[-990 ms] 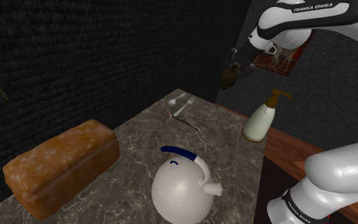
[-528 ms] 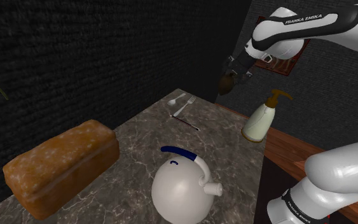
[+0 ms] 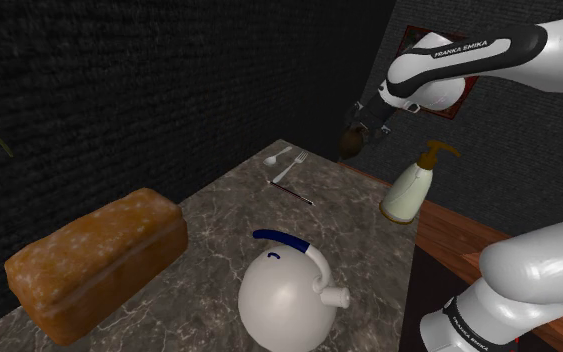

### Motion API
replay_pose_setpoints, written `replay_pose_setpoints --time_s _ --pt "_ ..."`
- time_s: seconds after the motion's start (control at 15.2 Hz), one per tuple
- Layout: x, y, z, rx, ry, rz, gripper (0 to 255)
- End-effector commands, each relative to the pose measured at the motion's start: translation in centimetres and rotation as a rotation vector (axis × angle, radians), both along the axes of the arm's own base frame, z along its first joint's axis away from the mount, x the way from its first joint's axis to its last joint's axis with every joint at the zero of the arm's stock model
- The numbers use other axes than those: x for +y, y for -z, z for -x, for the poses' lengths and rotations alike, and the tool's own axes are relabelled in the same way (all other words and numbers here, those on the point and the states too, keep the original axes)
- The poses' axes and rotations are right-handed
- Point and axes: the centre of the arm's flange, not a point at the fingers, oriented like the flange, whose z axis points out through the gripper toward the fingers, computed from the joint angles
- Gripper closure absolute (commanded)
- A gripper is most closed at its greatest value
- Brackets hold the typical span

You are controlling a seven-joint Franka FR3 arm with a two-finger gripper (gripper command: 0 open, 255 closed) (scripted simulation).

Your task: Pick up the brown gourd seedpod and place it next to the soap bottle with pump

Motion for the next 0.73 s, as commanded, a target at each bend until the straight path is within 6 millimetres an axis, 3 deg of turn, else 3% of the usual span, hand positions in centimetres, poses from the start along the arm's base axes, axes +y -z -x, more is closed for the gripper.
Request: replay_pose_setpoints --time_s 0.0,0.66 --pt "0.0 1.0 0.0 -0.001 0.000 0.001 255" --pt "0.0 6.3 0.0 -0.001 0.000 0.001 255"
